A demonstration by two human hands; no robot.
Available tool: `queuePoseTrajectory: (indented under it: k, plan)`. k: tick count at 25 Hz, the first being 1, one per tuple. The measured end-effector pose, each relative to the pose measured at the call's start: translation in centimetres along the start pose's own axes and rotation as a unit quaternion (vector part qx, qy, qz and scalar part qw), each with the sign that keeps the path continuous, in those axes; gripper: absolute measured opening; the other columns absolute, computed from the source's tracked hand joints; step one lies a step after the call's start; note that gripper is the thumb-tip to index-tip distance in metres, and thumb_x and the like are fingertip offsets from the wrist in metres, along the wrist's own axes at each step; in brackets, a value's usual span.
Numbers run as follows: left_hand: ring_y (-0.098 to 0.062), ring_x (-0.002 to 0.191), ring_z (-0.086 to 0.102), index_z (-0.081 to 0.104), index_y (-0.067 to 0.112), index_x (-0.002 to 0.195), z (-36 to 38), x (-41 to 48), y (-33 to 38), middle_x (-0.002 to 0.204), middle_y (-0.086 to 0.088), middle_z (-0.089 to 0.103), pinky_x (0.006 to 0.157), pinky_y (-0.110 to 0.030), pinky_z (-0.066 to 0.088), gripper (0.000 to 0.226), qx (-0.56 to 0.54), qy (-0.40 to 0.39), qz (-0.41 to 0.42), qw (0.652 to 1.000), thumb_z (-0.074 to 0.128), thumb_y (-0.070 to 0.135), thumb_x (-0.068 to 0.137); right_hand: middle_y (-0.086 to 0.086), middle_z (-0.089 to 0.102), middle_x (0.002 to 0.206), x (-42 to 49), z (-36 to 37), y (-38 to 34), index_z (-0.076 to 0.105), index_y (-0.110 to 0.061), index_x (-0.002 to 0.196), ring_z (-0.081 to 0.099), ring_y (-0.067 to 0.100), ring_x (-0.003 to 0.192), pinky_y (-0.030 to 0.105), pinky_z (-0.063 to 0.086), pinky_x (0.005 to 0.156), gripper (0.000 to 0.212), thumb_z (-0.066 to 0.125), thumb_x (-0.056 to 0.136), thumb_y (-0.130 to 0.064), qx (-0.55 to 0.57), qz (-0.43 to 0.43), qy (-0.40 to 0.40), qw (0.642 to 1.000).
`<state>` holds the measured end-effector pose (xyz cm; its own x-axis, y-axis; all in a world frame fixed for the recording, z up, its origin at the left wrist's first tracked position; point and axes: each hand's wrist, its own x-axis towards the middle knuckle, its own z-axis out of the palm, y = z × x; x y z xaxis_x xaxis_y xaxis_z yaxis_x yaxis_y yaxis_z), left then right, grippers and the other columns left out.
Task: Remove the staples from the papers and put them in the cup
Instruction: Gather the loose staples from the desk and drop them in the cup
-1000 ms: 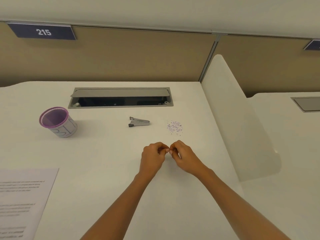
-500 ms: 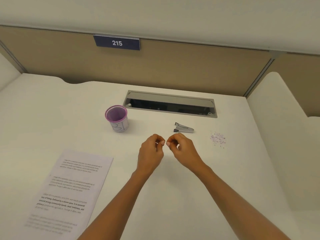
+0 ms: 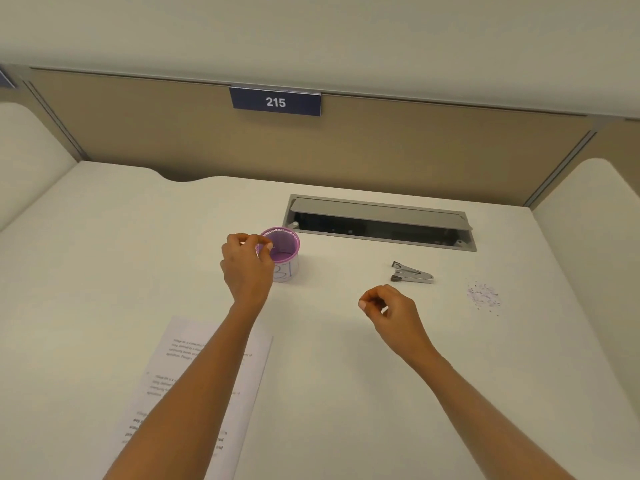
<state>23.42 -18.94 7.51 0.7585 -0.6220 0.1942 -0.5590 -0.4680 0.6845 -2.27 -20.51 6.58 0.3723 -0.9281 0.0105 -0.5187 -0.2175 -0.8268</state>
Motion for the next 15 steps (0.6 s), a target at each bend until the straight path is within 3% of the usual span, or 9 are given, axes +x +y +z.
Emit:
queuePoseTrajectory:
  k: [6,15]
  plan:
    - [-0.029,0.102,0.059,0.063,0.009,0.113,1.6,2.5,-0.9,0.12,-0.009,0.058,0.071,-0.029,0.045,0.034,-0.003,-0.041,-0.04,0.998,0.07,0.027,0.086,-0.008,0.066,0.087,-0.1,0.0,0.9,0.066,-0.02,0.085,0.056,-0.004,0.083,0.006,0.043,0.066,0.008,0.064,0.09,-0.014,-0.023,0.028,0.02,0.999]
    - [-0.029,0.107,0.056,0.07,0.009,0.107,1.5,3.0,-1.5,0.12,-0.011,0.059,0.08,-0.033,0.048,0.022,0.018,-0.046,0.034,0.998,0.063,0.022,0.091,-0.007,0.066,0.085,0.2,0.7,1.0,0.066,-0.02,0.082,0.057,-0.001,0.08,0.005,0.041,0.063,0.01,0.064,0.089,-0.012,-0.027,0.033,0.025,0.999]
